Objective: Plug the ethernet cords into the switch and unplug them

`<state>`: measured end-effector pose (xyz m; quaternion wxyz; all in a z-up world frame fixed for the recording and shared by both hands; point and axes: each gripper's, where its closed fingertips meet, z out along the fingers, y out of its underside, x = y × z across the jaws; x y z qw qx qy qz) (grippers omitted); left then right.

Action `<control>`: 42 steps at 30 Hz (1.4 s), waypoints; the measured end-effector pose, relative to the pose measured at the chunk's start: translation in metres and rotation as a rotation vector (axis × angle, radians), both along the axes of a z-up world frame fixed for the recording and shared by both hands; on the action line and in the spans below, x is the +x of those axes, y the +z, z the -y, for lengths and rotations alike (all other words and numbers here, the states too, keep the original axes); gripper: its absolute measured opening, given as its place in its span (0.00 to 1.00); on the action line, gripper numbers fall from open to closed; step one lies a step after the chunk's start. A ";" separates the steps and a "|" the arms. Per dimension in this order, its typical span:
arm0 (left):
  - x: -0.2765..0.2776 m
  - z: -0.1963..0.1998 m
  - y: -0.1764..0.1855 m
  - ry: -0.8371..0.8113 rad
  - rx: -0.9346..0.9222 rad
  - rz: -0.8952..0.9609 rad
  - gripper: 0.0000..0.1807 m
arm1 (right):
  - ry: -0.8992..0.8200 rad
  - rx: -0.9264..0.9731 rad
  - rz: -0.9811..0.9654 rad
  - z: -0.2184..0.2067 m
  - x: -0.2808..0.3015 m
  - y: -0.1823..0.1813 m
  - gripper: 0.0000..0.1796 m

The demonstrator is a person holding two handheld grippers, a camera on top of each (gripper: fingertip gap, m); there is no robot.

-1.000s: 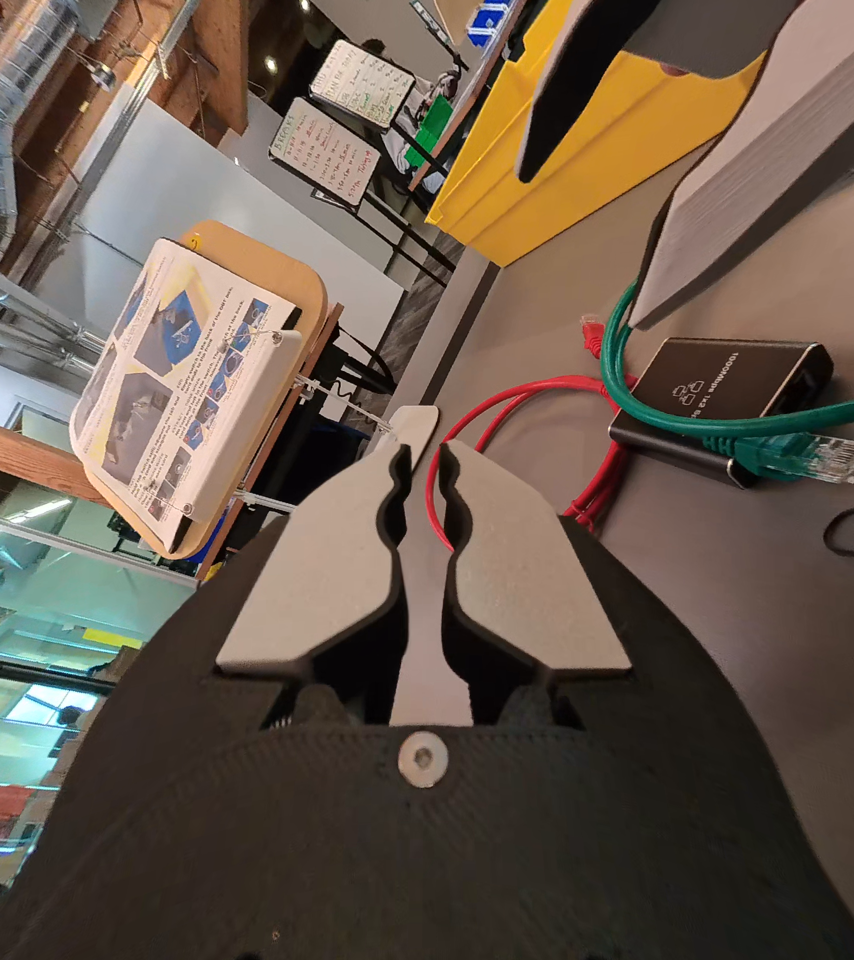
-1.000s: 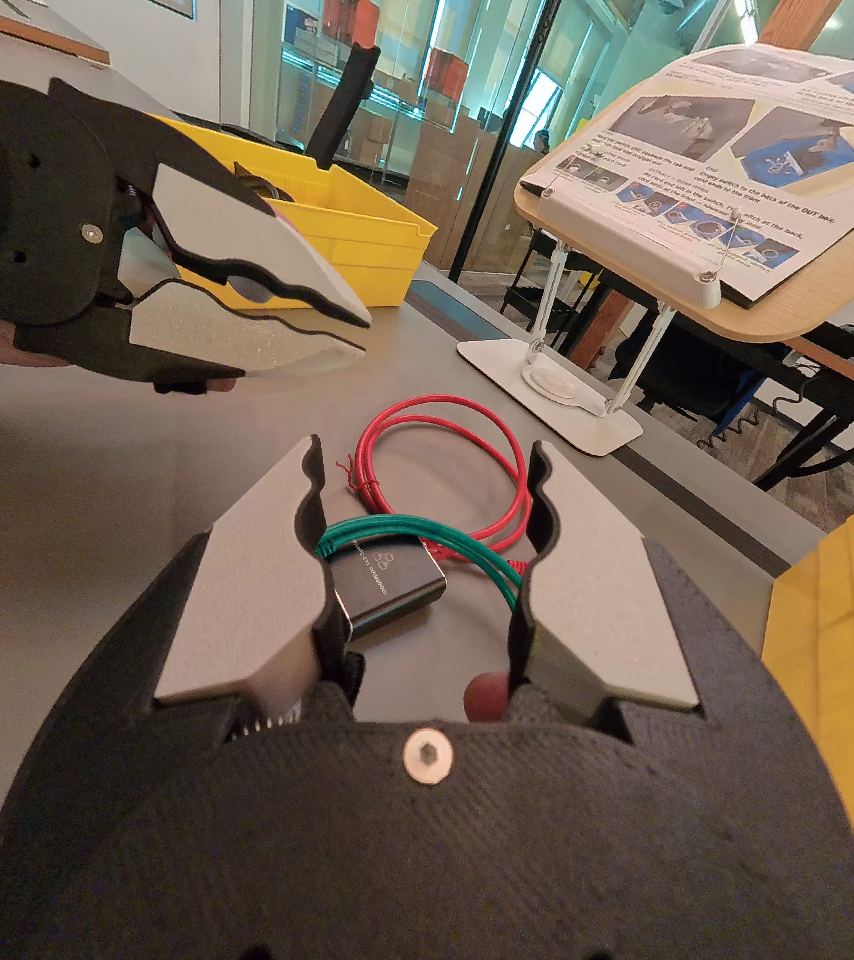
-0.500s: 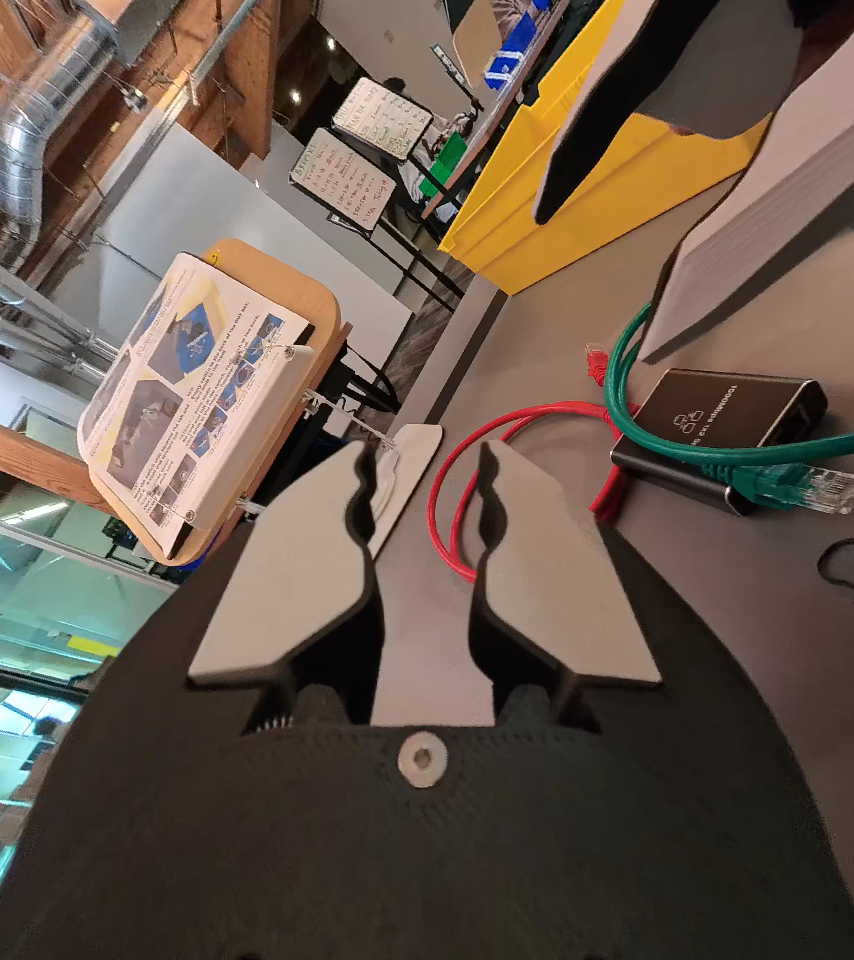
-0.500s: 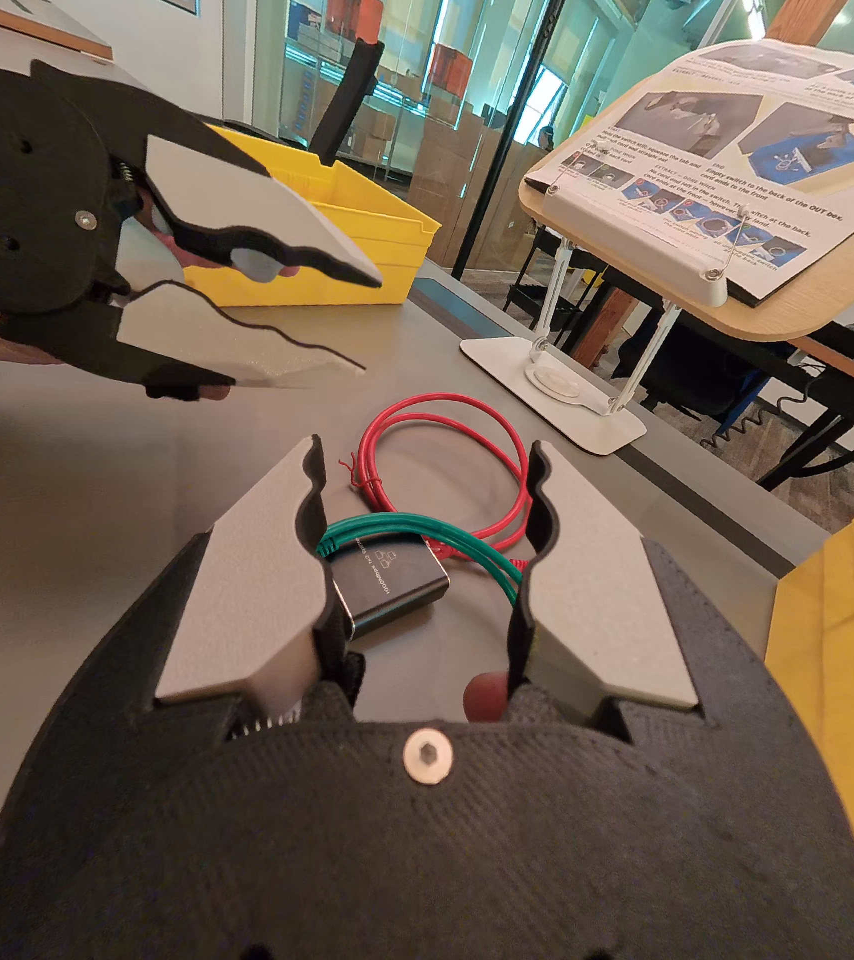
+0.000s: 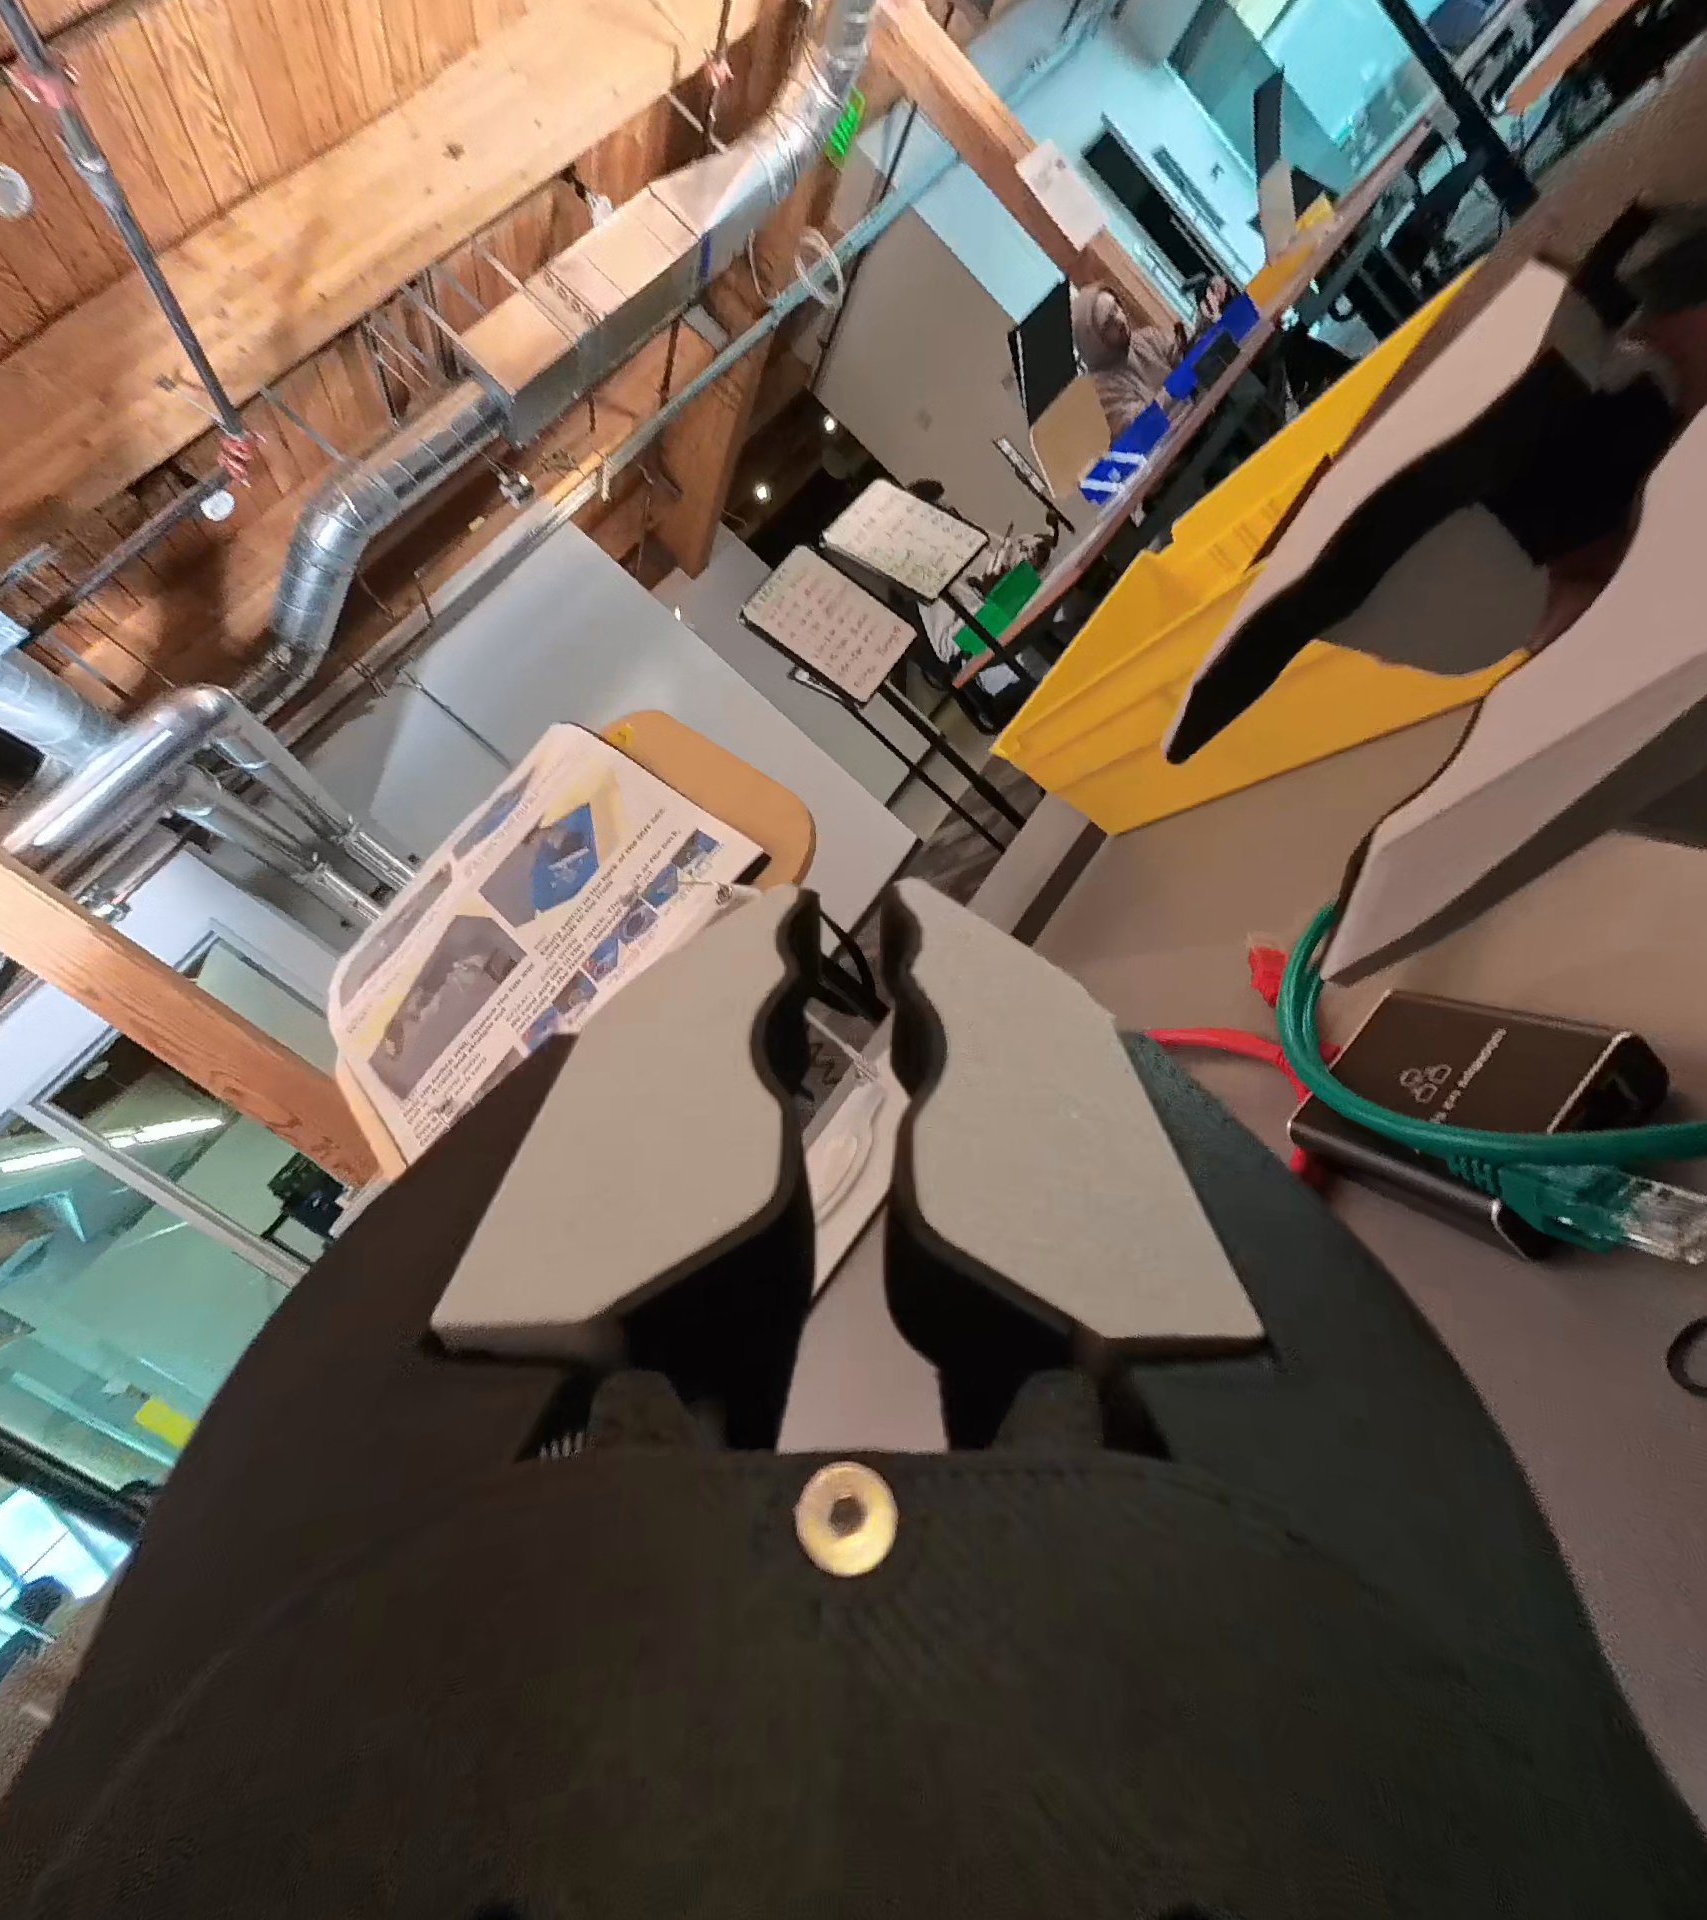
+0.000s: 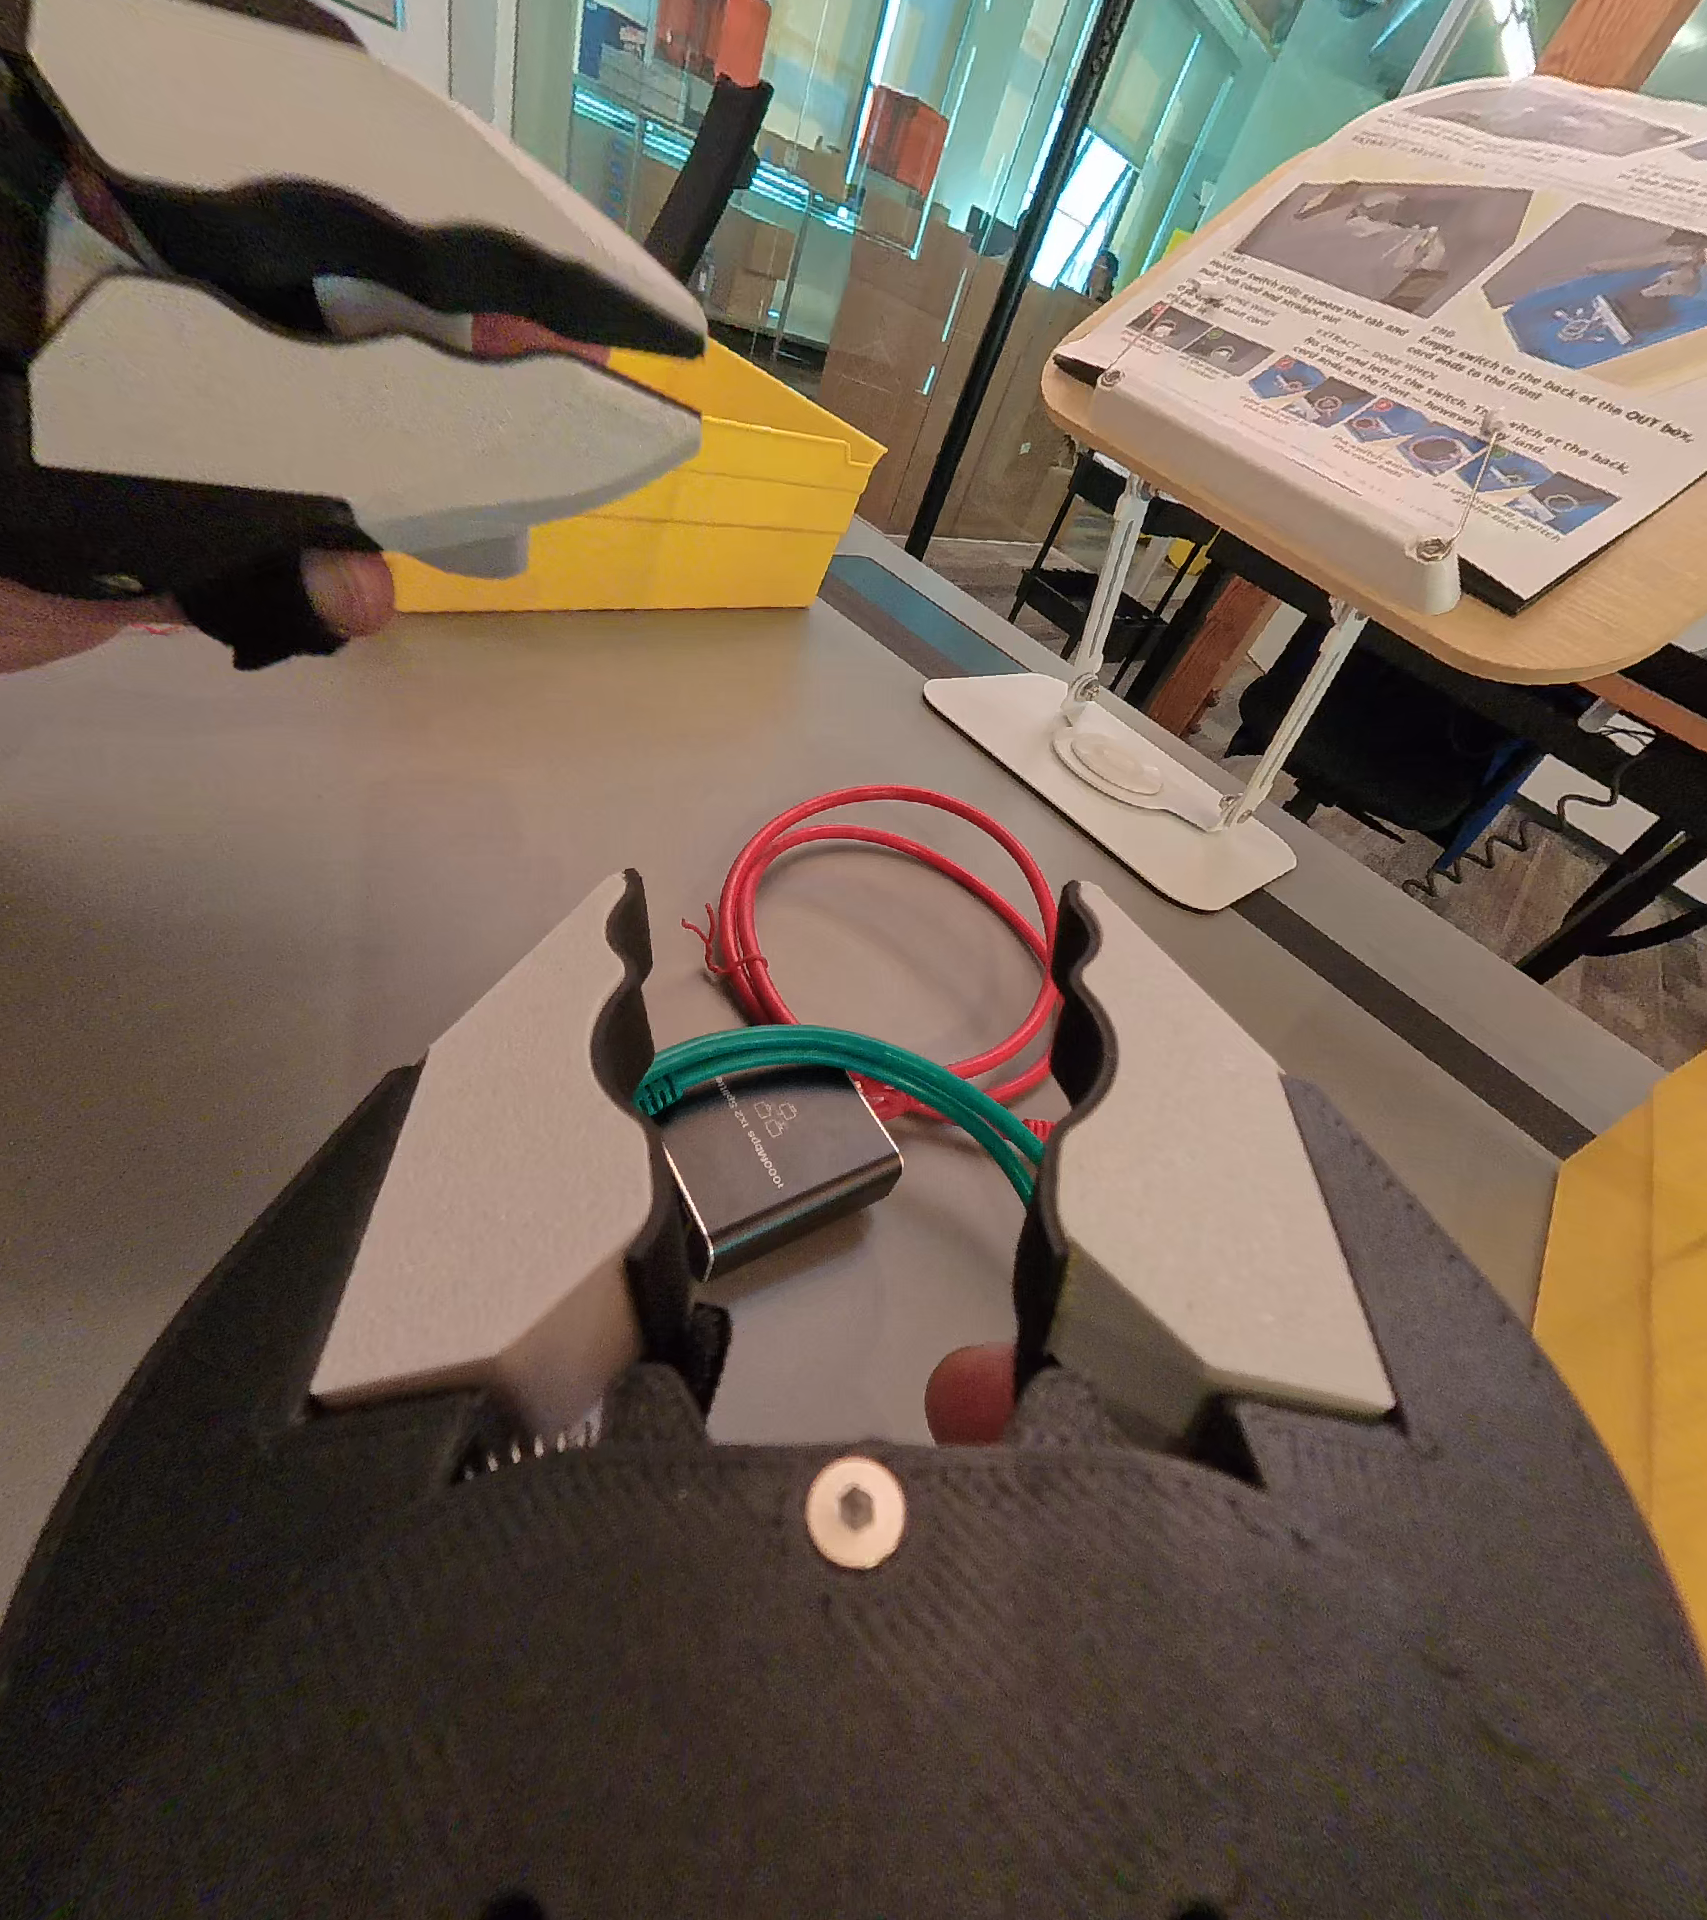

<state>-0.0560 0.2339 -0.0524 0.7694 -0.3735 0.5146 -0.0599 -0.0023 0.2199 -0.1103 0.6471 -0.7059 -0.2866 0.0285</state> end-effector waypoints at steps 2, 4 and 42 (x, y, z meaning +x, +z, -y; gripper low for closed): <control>-0.001 0.003 0.005 0.000 0.017 0.014 0.05 | -0.001 -0.001 -0.001 0.000 0.000 0.000 0.42; -0.002 0.007 0.009 -0.013 0.025 0.034 0.05 | 0.000 -0.002 -0.001 0.000 0.000 0.000 0.42; -0.003 0.005 0.009 -0.041 -0.060 0.060 0.04 | 0.011 -0.016 0.003 0.000 -0.002 -0.004 0.42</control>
